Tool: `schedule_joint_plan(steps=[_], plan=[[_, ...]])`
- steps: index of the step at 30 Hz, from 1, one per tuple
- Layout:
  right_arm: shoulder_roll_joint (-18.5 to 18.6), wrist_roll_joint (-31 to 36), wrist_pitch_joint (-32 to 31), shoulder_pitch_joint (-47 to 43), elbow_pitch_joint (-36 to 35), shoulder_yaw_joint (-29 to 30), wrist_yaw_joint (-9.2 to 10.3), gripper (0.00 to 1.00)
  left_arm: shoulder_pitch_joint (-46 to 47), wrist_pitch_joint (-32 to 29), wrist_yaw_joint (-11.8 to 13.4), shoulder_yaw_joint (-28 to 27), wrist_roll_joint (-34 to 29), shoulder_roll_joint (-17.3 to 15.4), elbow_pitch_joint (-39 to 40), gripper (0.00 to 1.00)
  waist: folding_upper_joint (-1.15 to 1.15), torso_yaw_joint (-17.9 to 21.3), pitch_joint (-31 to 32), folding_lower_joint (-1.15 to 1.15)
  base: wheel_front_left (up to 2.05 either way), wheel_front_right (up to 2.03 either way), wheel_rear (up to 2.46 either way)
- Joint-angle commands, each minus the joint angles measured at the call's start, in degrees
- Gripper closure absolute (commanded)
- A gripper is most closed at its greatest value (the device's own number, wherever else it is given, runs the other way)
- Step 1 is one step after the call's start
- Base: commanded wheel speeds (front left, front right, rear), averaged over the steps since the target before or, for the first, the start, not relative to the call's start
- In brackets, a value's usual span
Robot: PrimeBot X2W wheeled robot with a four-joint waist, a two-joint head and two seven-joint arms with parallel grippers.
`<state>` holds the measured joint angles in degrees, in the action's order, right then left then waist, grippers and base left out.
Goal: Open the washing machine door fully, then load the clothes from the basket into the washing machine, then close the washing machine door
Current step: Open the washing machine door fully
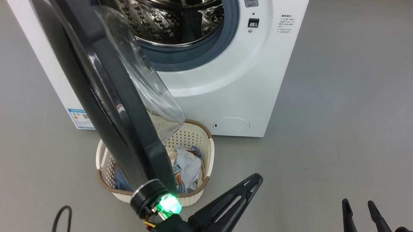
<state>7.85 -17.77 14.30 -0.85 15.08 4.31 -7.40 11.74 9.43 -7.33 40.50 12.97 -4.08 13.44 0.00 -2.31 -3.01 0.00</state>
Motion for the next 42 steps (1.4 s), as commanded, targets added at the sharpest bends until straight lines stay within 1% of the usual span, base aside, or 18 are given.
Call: schedule_joint_plan(steps=[1,4,5,7,12,18,26,36,40,42], plan=[[1.3,-0.3,0.7,2.1,-1.2,-1.3,-0.09,0.00,0.3,0.5,0.1,-1.4,0.9,-0.1,0.3,1.00,0.00,-0.2,-0.4,0.00,0.00,0.00,0.00],[1.4,-0.3,0.7,2.2,-1.3,-1.1,-0.09,0.00,-0.6,1.0,0.6,-1.6,0.9,-0.7,-2.2,1.00,0.00,-0.4,-0.8,0.00,0.00,0.00,0.00],[1.4,-0.3,0.7,2.3,-1.3,-1.1,-0.09,0.00,-0.5,1.1,0.9,-1.6,0.0,-1.2,-3.2,1.00,0.00,-0.5,-1.0,0.00,0.00,0.00,0.00],[1.6,-0.2,0.7,2.5,-1.1,-1.1,-0.09,0.00,-0.9,1.8,1.7,-2.1,-0.2,-1.3,-5.3,1.00,0.00,-0.7,-1.2,0.00,0.00,0.00,0.00],[1.5,-0.4,0.7,2.7,-0.8,-1.2,-0.09,0.00,-0.7,3.3,3.3,-4.1,0.4,-1.1,-9.5,1.00,0.00,-1.2,-1.3,0.00,0.00,0.00,0.00],[1.6,-0.5,0.7,2.8,-0.5,-1.4,-0.09,0.00,0.0,3.5,5.7,-6.2,1.4,-0.6,-13.3,1.00,0.00,-1.7,-1.1,0.00,0.00,0.00,0.00],[1.8,-0.9,0.7,2.6,-0.3,-1.8,-0.09,0.00,1.4,3.1,7.3,-6.1,2.8,0.2,-15.4,1.00,0.00,-2.0,-1.0,0.00,0.00,0.00,0.00],[1.9,-1.2,0.7,2.9,-0.2,-2.3,-0.09,0.00,2.5,1.5,11.4,-6.8,4.0,0.7,-16.9,1.00,0.00,-2.4,-2.0,0.00,0.00,0.00,0.00],[1.9,-1.3,0.7,3.1,0.0,-2.5,-0.09,0.00,2.6,0.8,12.6,-6.7,4.3,0.8,-17.0,1.00,0.00,-2.9,-2.3,0.00,0.00,0.00,0.00],[1.8,-1.4,0.7,3.3,0.2,-2.4,-0.09,0.00,2.6,0.2,13.8,-6.9,4.6,0.9,-16.9,1.00,0.00,-3.4,-2.5,0.00,0.00,0.00,0.00]])
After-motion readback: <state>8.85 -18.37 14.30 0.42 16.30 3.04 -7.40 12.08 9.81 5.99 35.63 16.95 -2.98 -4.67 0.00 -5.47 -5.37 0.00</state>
